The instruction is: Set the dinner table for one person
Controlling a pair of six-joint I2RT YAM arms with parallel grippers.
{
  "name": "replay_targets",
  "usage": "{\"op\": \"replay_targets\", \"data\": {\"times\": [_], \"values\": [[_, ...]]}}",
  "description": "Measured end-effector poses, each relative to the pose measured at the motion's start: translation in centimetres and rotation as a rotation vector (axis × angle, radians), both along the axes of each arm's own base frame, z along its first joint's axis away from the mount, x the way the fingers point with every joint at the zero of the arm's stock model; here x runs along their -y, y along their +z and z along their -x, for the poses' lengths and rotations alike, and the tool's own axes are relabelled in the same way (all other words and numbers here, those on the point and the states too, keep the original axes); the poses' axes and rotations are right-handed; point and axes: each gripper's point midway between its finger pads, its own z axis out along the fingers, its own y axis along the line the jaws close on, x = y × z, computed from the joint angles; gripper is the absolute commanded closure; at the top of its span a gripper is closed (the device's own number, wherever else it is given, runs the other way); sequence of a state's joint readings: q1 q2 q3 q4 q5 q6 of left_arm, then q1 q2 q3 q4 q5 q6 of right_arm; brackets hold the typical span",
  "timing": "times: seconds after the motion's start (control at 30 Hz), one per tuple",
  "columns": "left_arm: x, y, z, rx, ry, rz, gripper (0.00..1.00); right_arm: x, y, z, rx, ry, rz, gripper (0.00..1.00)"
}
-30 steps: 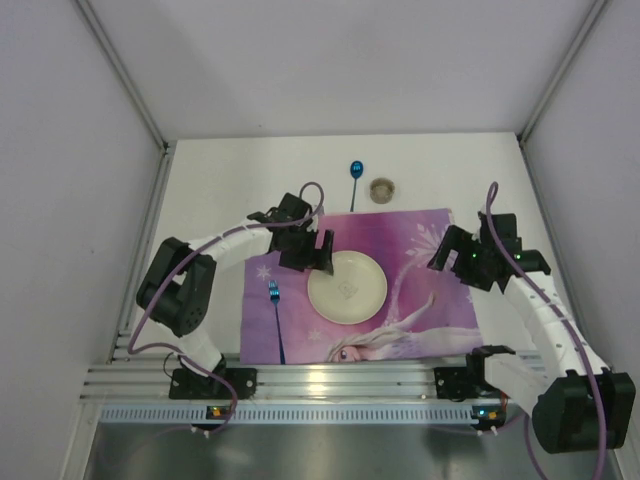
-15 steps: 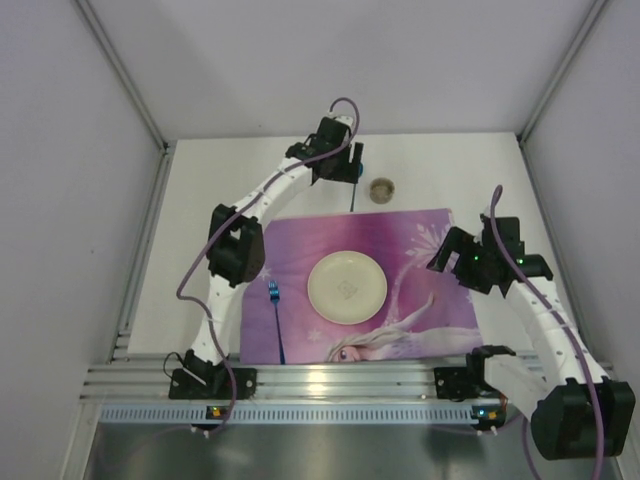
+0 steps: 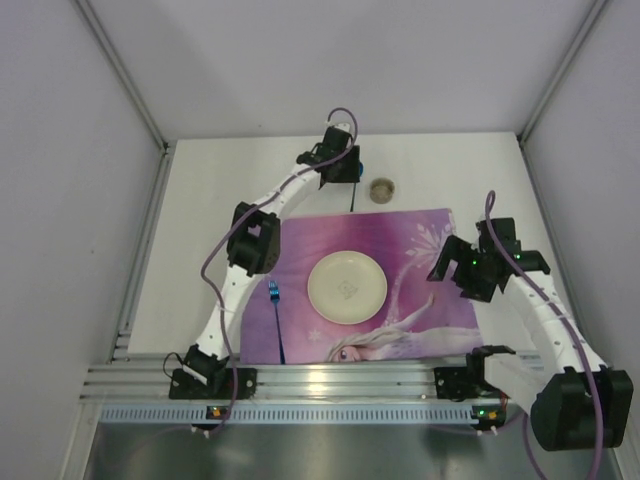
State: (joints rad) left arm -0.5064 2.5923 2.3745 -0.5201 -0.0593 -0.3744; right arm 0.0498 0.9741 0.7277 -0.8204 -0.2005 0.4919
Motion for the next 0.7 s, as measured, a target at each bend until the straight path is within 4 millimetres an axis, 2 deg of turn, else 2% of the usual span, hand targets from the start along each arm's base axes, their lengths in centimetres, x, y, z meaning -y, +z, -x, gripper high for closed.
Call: {"op": "replay_targets", "data": {"times": [0.13, 0.23, 0.3, 0.4, 0.47, 0.5, 0.57, 0.6, 0.7], "values": [[1.6, 0.7, -0.7, 0.04, -0.01, 0.054, 0.37, 0.2, -0.4, 0.1, -0.043, 0.015, 0.016, 0.0], [2.3, -0.2, -0.8, 0.049, -0.023, 0.042, 0.39, 0.2, 0.0, -0.3, -0.038, 0.022, 0.023, 0.0], [2.8, -1.5, -1.0, 0.06, -0.033, 0.001, 0.41, 0.3, 0.1, -0.4, -0.039, 0.026, 0.029, 0.0], [3.6, -2.2, -1.0, 0.102, -0.051, -0.076, 0.55, 0.4, 0.0, -0.3, -0.046, 0.028, 0.034, 0.0], [3.9, -2.3, -0.5, 0.117, -0.064, -0.129, 0.58, 0.4, 0.0, -0.3, -0.046, 0.028, 0.036, 0.0], [4.0, -2.4, -0.2, 0.121, -0.063, -0.151, 0.67, 0.4, 0.0, -0.3, -0.046, 0.03, 0.037, 0.0], [4.0, -2.6, 0.2, 0.128, -0.06, -0.194, 0.69, 0.4, -0.1, -0.3, -0.046, 0.032, 0.037, 0.0], [3.9, -2.7, 0.3, 0.131, -0.057, -0.21, 0.78, 0.4, -0.1, -0.3, -0.046, 0.032, 0.038, 0.0], [3.3, -2.8, 0.2, 0.141, -0.036, -0.25, 0.8, 0.4, -0.1, -0.3, -0.046, 0.033, 0.038, 0.0]]}}
